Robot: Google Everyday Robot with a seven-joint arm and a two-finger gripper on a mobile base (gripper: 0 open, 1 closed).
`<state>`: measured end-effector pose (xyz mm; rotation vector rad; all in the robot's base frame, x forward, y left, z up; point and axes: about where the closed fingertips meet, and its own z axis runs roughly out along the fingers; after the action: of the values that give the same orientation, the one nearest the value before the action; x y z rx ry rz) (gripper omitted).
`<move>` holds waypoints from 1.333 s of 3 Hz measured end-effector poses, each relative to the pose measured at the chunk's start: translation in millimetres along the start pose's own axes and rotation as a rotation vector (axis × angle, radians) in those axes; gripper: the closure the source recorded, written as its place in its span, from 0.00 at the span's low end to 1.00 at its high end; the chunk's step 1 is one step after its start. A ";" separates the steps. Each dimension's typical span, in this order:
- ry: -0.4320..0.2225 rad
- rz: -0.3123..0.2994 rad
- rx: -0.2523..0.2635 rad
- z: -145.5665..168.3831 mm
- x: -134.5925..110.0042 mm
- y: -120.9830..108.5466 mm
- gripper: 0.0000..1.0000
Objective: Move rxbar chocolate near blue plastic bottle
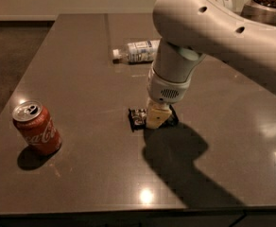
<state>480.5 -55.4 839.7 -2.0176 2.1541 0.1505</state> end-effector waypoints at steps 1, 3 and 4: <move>0.000 0.000 0.000 -0.1 0.0 -0.1 1.00; -0.018 0.174 0.042 -29.7 20.9 -93.0 1.00; -0.031 0.251 0.089 -41.3 30.2 -144.6 1.00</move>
Offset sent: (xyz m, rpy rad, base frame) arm 0.1223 -0.0448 0.0579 0.0709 -0.0287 -0.2540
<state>620.0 -103.4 881.6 -1.6816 2.3425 0.1170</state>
